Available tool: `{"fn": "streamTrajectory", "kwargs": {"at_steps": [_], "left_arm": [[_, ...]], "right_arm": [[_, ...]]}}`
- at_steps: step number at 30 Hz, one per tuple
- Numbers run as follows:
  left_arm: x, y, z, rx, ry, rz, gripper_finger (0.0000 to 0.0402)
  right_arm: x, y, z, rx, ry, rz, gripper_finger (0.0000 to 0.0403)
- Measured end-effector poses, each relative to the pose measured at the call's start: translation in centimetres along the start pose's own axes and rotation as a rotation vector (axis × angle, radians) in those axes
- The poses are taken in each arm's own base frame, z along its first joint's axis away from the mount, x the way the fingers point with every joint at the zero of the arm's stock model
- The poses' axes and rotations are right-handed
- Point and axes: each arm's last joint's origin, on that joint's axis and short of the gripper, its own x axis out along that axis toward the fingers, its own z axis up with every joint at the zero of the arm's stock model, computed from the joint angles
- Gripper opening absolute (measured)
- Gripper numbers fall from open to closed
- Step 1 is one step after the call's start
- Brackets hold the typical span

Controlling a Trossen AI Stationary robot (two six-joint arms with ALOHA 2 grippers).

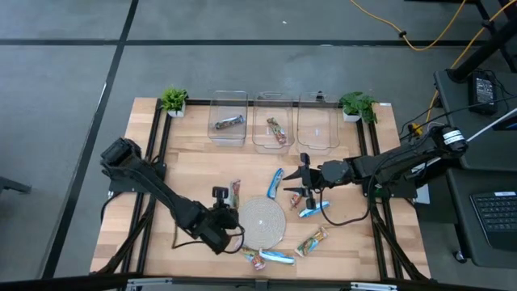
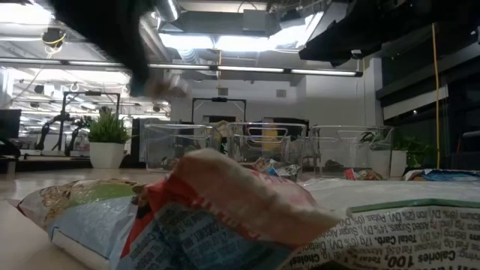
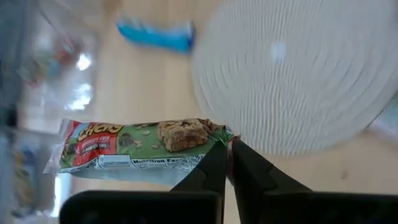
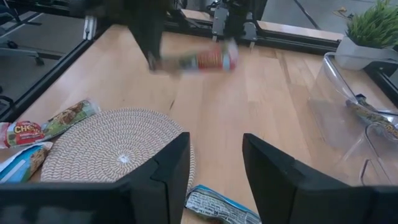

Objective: Pick and place Granola Bars by type
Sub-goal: Put the red granola bar into the center transparent bin

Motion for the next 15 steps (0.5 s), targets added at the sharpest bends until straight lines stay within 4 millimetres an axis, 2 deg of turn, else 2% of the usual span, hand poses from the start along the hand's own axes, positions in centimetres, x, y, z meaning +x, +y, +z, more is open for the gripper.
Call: {"fn": "streamTrajectory", "kwargs": {"at_steps": [7, 12, 15], "left_arm": [[-5.1, 2.8, 2.2, -0.168, -0.195, 0.011, 0.0004], [-7.6, 4.6, 2.8, -0.279, -0.297, -0.056, 0.0003], [-8.6, 5.2, 3.0, -0.289, -0.339, -0.095, 0.0003]], "right_arm": [[1.1, 0.2, -1.0, -0.014, 0.053, 0.002, 0.0150], [2.1, 0.4, -1.6, -0.090, 0.064, 0.005, 0.0150], [2.8, 0.6, -1.6, -0.131, 0.023, 0.004, 0.0150]]}}
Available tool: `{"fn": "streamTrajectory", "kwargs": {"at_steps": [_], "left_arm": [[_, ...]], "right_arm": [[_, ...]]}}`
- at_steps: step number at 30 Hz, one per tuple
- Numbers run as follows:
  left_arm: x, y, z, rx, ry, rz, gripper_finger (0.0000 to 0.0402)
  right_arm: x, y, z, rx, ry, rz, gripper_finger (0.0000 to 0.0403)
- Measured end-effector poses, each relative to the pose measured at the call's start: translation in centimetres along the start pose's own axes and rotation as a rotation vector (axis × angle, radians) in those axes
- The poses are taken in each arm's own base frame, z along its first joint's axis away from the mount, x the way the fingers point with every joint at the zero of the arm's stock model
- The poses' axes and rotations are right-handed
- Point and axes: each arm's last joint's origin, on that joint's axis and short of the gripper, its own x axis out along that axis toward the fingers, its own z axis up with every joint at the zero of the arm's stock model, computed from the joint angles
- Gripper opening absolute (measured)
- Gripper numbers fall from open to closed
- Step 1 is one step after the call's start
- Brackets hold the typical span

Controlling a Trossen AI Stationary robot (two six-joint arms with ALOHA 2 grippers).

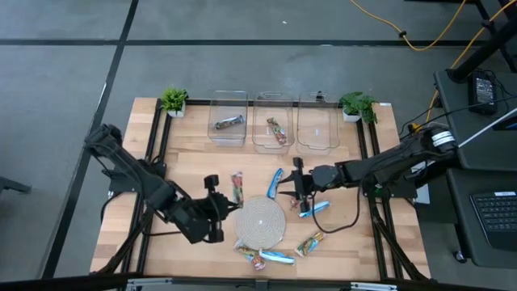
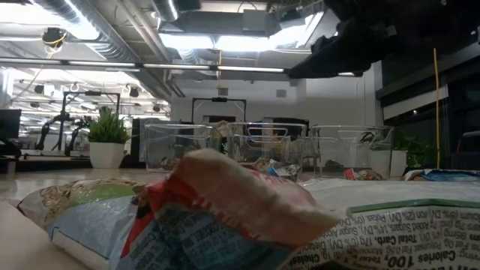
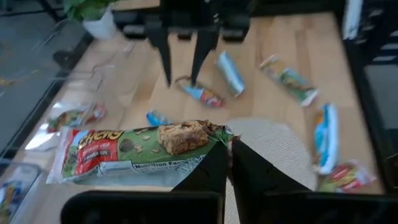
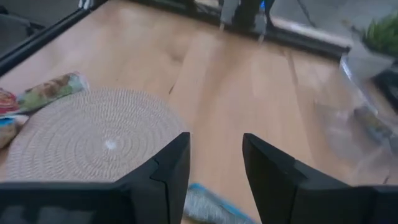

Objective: Pick and place Granola Bars by type
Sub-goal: Put the red granola bar into the center transparent bin

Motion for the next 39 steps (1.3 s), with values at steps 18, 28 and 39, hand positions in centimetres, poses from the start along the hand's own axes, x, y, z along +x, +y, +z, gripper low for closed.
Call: {"fn": "streamTrajectory", "kwargs": {"at_steps": [18, 28, 39], "left_arm": [[-0.5, -0.2, 0.6, -0.017, -0.014, -0.126, 0.0003], [-0.3, -0.5, 1.4, -0.015, -0.049, -0.210, 0.0003], [1.4, -0.4, 1.6, 0.005, -0.020, -0.262, 0.0003]], "right_arm": [[1.8, 0.0, 2.0, -0.184, -0.173, -0.028, 0.0287], [1.8, -0.3, 4.2, -0.249, -0.233, -0.053, 0.0316], [1.8, -0.3, 5.0, -0.258, -0.269, -0.013, 0.0316]]}}
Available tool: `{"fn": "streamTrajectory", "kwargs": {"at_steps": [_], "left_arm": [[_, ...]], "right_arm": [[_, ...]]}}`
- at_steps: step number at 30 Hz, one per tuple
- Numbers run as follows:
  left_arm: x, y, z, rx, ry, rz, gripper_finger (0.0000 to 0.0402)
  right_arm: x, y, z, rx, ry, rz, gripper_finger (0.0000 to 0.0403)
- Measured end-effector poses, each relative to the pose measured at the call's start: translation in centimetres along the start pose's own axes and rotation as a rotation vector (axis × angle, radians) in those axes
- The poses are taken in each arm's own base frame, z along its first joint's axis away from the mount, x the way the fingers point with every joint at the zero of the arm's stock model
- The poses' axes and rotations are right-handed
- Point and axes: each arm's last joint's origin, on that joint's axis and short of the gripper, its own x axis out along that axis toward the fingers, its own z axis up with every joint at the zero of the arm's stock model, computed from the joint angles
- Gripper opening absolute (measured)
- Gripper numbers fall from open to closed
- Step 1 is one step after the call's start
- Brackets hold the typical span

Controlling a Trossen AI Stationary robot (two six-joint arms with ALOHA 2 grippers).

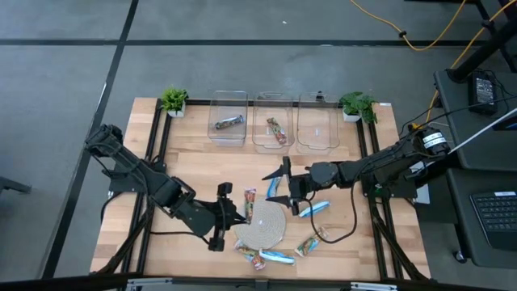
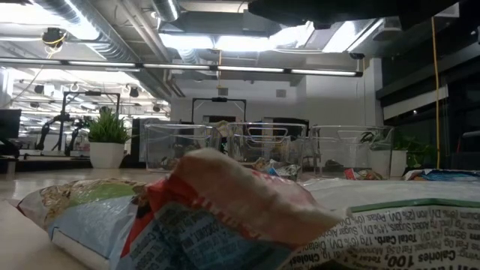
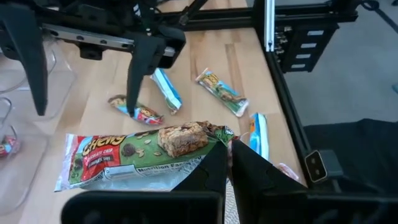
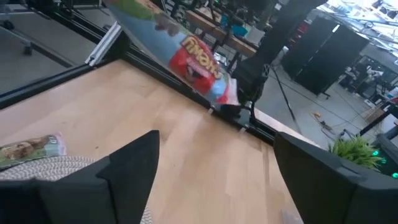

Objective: Pick and place Granola Bars by type
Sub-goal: Put the red granola bar into the center transparent bin

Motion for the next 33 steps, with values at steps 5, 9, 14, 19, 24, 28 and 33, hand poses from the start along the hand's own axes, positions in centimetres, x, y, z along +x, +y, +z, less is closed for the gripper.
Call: {"fn": "streamTrajectory", "kwargs": {"at_steps": [5, 9, 14, 19, 24, 28, 33], "left_arm": [[0.4, 0.4, 0.1, 0.007, 0.003, -0.007, 0.0003], [0.6, 0.5, 0.5, -0.001, -0.016, -0.037, 0.0003], [0.6, 0.5, 0.7, 0.006, -0.027, -0.059, 0.0003], [0.9, 0.3, 0.6, 0.015, -0.021, -0.071, 0.0003], [1.2, 0.1, 0.5, 0.016, -0.019, -0.080, 0.0003], [1.1, 0.1, 0.3, 0.020, -0.001, -0.073, 0.0003], [1.1, 0.2, 0.2, 0.020, 0.006, -0.062, 0.0003]], "right_arm": [[0.4, 0.2, -0.1, -0.027, -0.030, 0.013, 0.0316], [1.0, 0.4, -0.4, -0.044, -0.062, -0.001, 0.0316], [2.4, 0.5, -0.4, -0.047, -0.064, -0.004, 0.0316], [4.4, 0.5, 0.1, -0.086, -0.043, 0.006, 0.0316], [6.0, 0.6, 0.1, -0.109, 0.037, 0.049, 0.0302], [6.1, 0.6, 0.2, -0.113, 0.082, 0.072, 0.0272], [5.7, 0.5, 0.6, -0.114, 0.086, 0.072, 0.0242]]}}
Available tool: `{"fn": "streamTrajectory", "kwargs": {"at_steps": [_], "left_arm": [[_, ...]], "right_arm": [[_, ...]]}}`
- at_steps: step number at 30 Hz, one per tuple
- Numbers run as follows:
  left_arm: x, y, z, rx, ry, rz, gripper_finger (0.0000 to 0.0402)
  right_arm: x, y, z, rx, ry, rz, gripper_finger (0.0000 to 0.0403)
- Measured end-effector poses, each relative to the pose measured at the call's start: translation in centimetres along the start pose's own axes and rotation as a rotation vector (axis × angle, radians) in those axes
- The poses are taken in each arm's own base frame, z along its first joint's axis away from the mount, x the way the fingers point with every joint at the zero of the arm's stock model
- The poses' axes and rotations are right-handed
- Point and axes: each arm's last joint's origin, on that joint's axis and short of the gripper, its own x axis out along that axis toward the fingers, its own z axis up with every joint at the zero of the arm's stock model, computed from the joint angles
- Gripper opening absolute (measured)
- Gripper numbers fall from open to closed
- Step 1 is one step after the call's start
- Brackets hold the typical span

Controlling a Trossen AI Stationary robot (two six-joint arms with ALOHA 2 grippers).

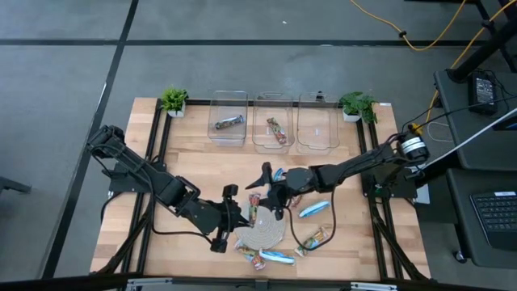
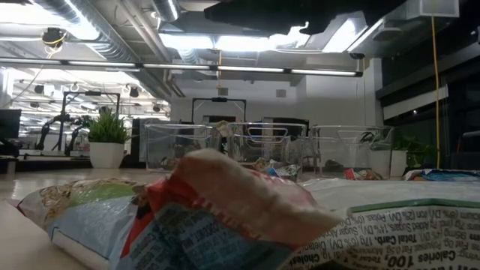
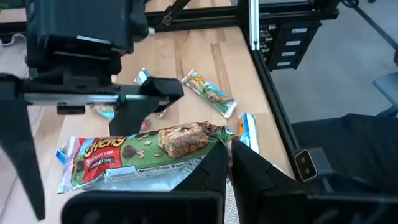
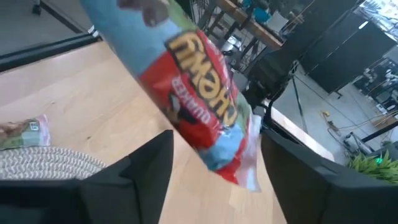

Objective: Pick and place Granola Bars by type
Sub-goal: Put the red granola bar into the center transparent bin

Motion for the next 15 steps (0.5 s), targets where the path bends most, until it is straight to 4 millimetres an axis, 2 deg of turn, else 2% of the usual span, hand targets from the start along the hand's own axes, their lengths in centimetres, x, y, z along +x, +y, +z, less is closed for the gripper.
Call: {"fn": "streamTrajectory", "kwargs": {"at_steps": [15], "left_arm": [[0.0, 0.1, -0.2, 0.002, 0.011, 0.028, 0.0003]], "right_arm": [[-0.7, 0.5, 1.2, -0.010, -0.030, 0.011, 0.0213]]}}
